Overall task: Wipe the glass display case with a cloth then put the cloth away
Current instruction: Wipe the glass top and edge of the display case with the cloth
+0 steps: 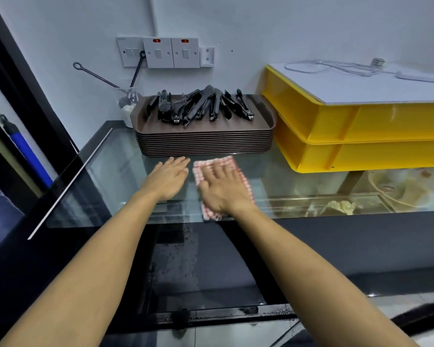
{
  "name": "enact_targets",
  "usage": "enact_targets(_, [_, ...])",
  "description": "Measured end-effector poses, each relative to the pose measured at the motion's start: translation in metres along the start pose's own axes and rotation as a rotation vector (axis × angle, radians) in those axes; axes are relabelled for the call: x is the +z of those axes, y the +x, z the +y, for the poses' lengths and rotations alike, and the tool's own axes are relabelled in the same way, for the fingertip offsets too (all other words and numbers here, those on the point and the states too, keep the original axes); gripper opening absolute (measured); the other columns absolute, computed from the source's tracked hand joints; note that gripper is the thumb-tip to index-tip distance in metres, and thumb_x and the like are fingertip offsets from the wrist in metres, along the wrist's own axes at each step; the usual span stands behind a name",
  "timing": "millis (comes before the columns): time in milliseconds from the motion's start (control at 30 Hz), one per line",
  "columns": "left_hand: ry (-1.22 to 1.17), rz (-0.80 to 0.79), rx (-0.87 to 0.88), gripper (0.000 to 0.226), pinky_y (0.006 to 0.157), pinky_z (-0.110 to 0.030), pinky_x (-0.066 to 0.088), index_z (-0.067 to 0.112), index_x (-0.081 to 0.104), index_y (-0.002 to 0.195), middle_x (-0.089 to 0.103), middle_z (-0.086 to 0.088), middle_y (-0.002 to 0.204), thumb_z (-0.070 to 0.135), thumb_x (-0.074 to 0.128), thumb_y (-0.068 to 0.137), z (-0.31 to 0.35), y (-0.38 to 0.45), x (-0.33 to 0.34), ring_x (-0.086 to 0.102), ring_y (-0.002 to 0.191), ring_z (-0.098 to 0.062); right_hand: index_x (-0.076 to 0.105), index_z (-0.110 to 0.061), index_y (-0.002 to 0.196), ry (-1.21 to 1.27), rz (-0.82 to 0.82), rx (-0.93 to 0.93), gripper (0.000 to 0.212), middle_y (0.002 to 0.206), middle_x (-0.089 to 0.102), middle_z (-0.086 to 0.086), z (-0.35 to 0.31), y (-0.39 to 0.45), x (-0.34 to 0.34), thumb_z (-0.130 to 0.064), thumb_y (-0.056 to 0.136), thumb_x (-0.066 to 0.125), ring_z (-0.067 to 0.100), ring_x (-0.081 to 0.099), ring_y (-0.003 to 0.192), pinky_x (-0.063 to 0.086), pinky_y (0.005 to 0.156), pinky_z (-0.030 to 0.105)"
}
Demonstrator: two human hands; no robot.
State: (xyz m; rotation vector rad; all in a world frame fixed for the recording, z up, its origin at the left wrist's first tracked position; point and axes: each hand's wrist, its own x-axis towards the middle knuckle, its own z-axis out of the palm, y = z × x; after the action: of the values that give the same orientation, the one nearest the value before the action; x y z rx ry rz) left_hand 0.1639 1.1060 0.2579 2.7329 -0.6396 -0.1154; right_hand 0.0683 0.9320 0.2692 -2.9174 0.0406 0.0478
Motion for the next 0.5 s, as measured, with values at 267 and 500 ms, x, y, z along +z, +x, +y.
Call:
enact_targets(267, [0.063,0.003,-0.022,0.056,0.130,-0.044,-0.004,0.032,0.012,0.167,0.006,0.012,0.174,0.043,0.015,0.112,-0.002,-0.006,0.000,-0.001,0.161,-0.015,0.009,-0.034,0.167,-0.069,-0.002,-0.060,0.063,0.176,0.000,-0.001,0.094,-0.023,-0.018,-0.052,0.106,0.012,0.018,-0.003,0.162,-0.006,0.130,0.038])
enact_targets(500, [0.097,-0.027,-0.054,0.056,0.128,-0.053,-0.009,0.036,0.006,0.167,0.001,0.014,0.174,0.043,0.011,0.111,0.000,-0.009,-0.002,-0.005,0.161,-0.020,0.001,-0.024,0.168,-0.002,0.024,0.176,0.067,0.174,-0.006,0.014,0.030,0.013,-0.010,-0.049,0.107,0.011,0.038,-0.004,0.160,-0.006,0.129,0.050])
